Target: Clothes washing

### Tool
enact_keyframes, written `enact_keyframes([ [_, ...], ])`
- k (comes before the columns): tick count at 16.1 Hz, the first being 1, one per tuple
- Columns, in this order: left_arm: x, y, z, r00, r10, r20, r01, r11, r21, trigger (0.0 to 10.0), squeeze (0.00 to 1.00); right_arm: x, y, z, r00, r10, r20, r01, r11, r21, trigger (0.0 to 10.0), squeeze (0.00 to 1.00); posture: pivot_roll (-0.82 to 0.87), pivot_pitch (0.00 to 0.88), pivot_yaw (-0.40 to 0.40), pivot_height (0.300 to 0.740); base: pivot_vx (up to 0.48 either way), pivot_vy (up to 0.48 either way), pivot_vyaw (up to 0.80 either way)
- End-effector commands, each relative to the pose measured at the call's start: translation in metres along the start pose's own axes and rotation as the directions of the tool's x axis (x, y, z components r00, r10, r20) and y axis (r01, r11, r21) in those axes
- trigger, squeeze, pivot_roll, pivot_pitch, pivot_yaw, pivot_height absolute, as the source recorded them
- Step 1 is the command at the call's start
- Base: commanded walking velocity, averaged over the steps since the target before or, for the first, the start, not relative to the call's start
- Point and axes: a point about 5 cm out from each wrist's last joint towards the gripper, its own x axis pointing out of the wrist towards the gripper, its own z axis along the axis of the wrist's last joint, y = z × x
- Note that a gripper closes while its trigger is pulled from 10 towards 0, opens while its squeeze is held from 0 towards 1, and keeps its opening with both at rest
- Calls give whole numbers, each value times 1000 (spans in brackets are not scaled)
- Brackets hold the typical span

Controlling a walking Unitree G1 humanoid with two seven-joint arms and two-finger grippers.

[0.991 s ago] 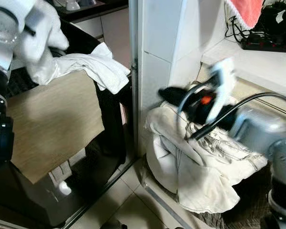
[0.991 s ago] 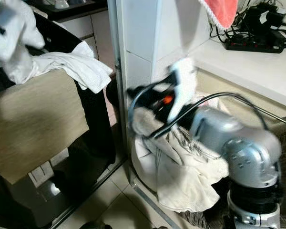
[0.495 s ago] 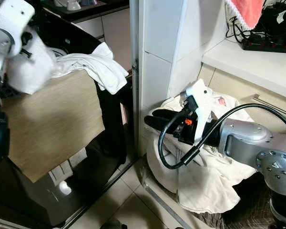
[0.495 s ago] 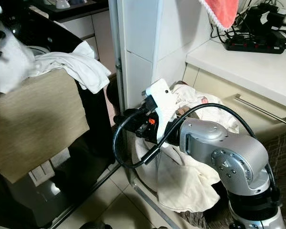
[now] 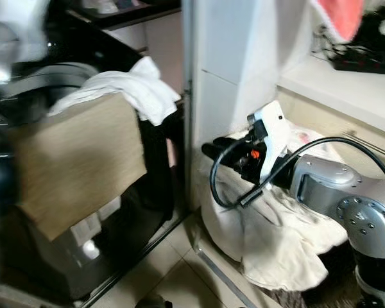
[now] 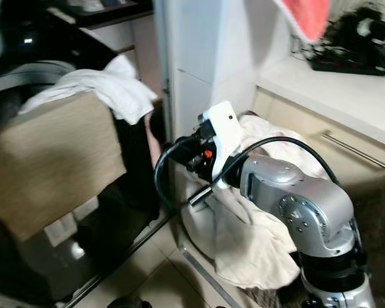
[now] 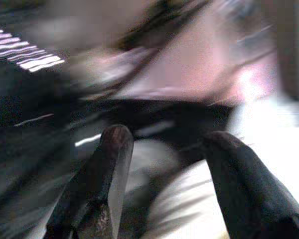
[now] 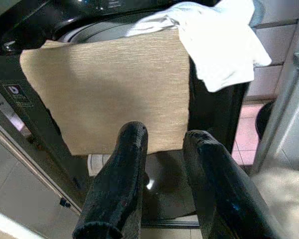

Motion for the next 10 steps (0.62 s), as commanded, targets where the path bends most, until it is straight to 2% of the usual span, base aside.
enact_keyframes([
  [1,6,-20,11,984,-168,58,170,985,-31,10000,0,0,-3,4,1000,-27,17,27,1000,-7,10000,0,-35,0,29,740,0,0,0],
  [2,13,-38,6,972,-231,39,231,973,-9,10000,0,1,-1,1,1000,-24,4,24,1000,-14,10000,0,-39,0,32,740,0,0,0],
  [3,16,-45,3,970,-242,18,242,970,15,10000,0,1,0,0,1000,-21,-1,21,1000,-17,10000,0,-42,0,34,740,0,0,0],
  [4,22,-56,-3,970,-242,-10,242,969,43,10000,0,1,2,-2,1000,-20,-7,20,1000,-22,10000,0,-42,0,34,740,0,0,0],
  [5,25,-62,-6,976,-218,-22,219,971,92,10000,0,1,3,-3,1000,-25,-3,25,999,-31,10000,0,-54,0,44,740,0,0,0],
  [6,27,-67,-11,978,-204,-35,206,972,109,10000,0,1,3,-4,999,-39,2,39,999,-38,10000,0,-54,0,44,740,0,0,0],
  [7,29,-73,-15,980,-198,-29,200,975,98,10000,247,0,3,-7,998,-57,1,57,997,-47,10000,0,-68,0,51,740,0,0,0],
  [8,31,-76,-18,985,-170,-31,172,981,94,10000,1000,0,3,-9,998,-68,-3,68,996,-53,10000,0,-75,0,52,740,0,0,0],
  [10,34,-82,-24,991,-123,-44,128,985,116,10000,1000,-1,5,-13,997,-78,-11,78,996,-47,10000,0,-85,0,52,740,0,0,0],
])
